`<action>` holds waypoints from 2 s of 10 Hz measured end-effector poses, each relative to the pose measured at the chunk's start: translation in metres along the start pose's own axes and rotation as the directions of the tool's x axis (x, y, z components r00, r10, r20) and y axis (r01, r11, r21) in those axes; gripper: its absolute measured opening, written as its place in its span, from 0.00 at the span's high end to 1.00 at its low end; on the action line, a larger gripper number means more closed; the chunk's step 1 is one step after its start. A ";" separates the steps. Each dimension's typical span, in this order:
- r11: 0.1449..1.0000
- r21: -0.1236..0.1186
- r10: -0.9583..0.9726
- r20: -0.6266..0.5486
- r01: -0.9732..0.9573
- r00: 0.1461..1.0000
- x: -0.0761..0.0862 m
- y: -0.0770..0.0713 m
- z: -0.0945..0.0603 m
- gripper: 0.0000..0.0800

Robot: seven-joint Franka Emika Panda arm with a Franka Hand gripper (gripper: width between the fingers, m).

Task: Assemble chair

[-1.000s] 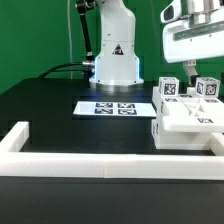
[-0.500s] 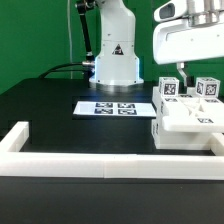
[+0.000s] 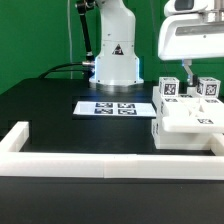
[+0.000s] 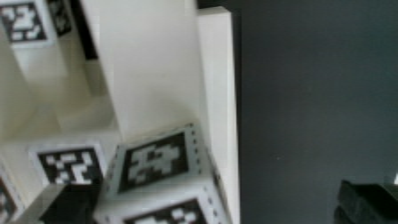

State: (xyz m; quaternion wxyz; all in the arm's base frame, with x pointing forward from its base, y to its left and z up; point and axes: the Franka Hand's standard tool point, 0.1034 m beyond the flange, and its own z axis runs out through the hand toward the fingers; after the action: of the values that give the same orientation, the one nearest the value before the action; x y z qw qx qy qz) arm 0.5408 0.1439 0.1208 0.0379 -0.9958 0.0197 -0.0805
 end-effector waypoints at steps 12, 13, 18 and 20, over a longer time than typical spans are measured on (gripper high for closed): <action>0.985 0.025 0.170 -0.040 -0.169 0.985 0.001 0.012 0.001 0.64; 0.957 0.039 0.289 -0.046 -0.287 0.956 0.001 0.011 0.001 0.64; 0.687 0.091 0.726 -0.034 -0.721 0.687 0.004 0.015 0.001 0.64; 0.546 0.097 0.837 -0.011 -0.832 0.548 0.003 0.015 0.001 0.64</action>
Offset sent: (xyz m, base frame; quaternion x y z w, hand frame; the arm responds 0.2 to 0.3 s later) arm 0.0000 0.0000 0.0000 0.0000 0.0000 0.0000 1.0000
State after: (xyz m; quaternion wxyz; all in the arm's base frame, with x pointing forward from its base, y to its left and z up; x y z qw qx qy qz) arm 0.5439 0.1285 0.1192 0.1110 -0.8619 0.4879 -0.0814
